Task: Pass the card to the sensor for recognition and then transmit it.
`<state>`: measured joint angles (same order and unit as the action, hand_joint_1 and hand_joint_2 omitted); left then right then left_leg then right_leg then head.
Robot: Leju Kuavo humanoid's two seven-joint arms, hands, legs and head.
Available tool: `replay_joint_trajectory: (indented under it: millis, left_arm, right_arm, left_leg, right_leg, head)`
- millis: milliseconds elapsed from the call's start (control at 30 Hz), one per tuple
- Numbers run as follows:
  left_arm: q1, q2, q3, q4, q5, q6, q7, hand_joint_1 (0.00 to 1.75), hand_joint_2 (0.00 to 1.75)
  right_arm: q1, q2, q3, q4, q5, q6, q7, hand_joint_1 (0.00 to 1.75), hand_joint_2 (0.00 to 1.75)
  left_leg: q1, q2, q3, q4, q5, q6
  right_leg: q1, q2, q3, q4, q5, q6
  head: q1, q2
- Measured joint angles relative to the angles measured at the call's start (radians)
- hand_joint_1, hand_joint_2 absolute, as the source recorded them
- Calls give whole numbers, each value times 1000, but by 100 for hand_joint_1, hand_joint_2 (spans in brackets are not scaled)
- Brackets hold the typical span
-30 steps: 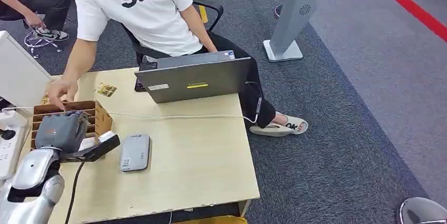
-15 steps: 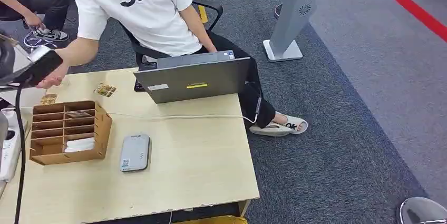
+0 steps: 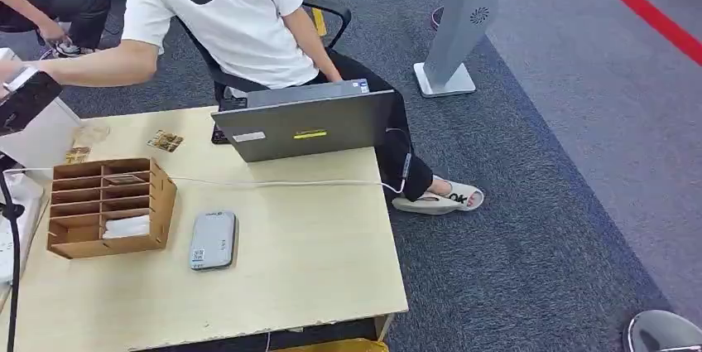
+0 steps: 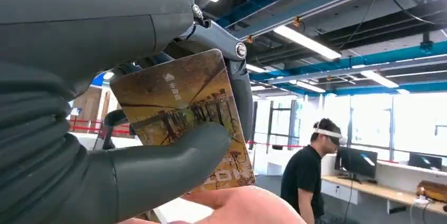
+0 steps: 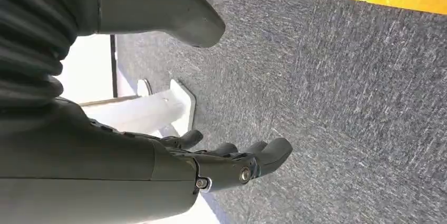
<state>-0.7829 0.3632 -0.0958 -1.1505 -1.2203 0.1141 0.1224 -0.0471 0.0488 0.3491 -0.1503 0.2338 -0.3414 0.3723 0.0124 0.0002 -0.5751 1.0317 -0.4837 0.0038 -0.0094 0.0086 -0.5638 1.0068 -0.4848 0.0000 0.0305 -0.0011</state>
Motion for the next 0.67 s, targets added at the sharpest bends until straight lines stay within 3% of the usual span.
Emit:
replay_joint_trajectory:
  millis: [67, 100, 133, 167, 200, 667]
  left_arm:
    - [7, 0, 0, 3, 0, 4, -1, 175, 175]
    - [12, 0, 0, 5, -3, 8, -2, 164, 175]
    - [15, 0, 0, 5, -3, 10, -2, 84, 175]
    - [19, 0, 0, 7, -3, 12, -2, 23, 175]
    - [22, 0, 0, 8, -4, 14, -2, 0, 175]
    - [59, -20, 1, 8, -17, 51, -3, 0, 175]
  right_arm:
    - [0, 0, 0, 0, 0, 1, 0, 0, 175]
    - [0, 0, 0, 0, 0, 3, 0, 0, 175]
    - [0, 0, 0, 0, 0, 3, 0, 0, 175]
    - [-1, -1, 0, 0, -2, 7, 0, 0, 175]
    - [-1, -2, 0, 0, -3, 10, 2, 0, 175]
    - [-1, -7, 0, 0, -4, 17, 3, 0, 175]
  left_leg:
    - [0, 0, 0, 0, 0, 0]
    - [0, 0, 0, 0, 0, 0]
    - [0, 0, 0, 0, 0, 0]
    - [0, 0, 0, 0, 0, 0]
    - [0, 0, 0, 0, 0, 0]
    - [0, 0, 0, 0, 0, 0]
  right_leg:
    - [0, 0, 0, 0, 0, 0]
    - [0, 0, 0, 0, 0, 0]
    - [0, 0, 0, 0, 0, 0]
    - [0, 0, 0, 0, 0, 0]
    - [0, 0, 0, 0, 0, 0]
    - [0, 0, 0, 0, 0, 0]
  head:
    - [0, 0]
    - [0, 0]
    - [0, 0]
    - [0, 0]
    - [0, 0]
    - [0, 0]
